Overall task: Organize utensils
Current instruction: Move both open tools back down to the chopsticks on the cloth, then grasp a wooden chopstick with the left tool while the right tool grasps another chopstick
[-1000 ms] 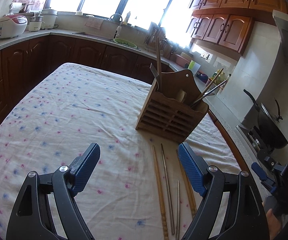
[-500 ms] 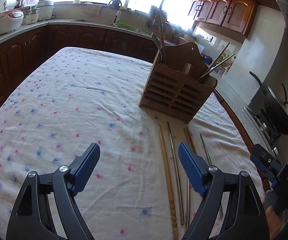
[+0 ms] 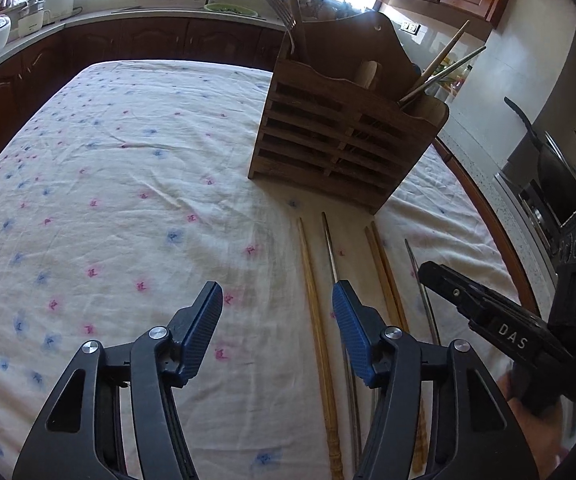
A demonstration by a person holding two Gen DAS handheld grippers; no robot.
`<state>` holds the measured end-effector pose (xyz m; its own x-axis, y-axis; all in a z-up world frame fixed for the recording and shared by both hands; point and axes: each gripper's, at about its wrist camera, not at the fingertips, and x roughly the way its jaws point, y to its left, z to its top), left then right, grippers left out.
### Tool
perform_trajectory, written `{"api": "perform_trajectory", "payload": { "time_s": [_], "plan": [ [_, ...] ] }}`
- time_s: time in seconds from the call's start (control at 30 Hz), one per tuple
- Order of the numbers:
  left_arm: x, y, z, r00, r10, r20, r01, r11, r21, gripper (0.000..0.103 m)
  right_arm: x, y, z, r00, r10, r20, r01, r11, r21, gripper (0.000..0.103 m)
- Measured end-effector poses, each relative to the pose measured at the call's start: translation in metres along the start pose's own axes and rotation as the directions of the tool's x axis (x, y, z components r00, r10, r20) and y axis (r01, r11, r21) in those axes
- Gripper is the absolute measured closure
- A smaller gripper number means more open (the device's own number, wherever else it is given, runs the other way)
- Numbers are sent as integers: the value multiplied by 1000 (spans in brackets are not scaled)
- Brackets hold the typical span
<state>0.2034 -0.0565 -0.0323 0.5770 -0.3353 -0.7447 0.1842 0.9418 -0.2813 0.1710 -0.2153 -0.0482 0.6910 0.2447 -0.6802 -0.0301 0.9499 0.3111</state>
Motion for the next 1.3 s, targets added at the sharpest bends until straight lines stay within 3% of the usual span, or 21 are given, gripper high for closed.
{"api": "perform_trajectory", "payload": {
  "time_s": [0.2,0.33,0.47,0.67,0.7,0.87,0.97,1.1,1.3],
  "plan": [
    [33,-12,16,998,10,-54,-7,999,46,62,37,1,10,997,-24,-73,22,999,-28,84],
    [54,-18,18,994,39,-104,-30,996,85,76,48,1,14,995,-28,-92,23,998,-53,85],
    [53,-23,14,995,63,-76,-52,989,137,77,52,4,16,994,-25,-102,17,997,-79,85],
    [50,-25,9,993,34,-112,-12,983,185,93,53,18,14,990,-83,-114,61,980,-188,87],
    [48,-23,7,993,27,-117,-4,981,194,93,52,20,12,989,-95,-117,69,975,-210,93],
    [35,-5,1,990,-18,-138,37,990,139,93,35,6,2,988,-68,-140,40,981,-188,95],
    [38,-3,5,991,-4,-136,19,994,111,92,29,-4,2,990,-26,-142,8,992,-125,90],
    [44,-14,10,990,39,-133,-20,989,147,88,39,0,8,991,-47,-127,32,993,-112,90],
    [49,-28,8,991,97,-91,-76,973,219,92,49,11,10,991,-79,-108,60,984,-169,89]
  ]
}}
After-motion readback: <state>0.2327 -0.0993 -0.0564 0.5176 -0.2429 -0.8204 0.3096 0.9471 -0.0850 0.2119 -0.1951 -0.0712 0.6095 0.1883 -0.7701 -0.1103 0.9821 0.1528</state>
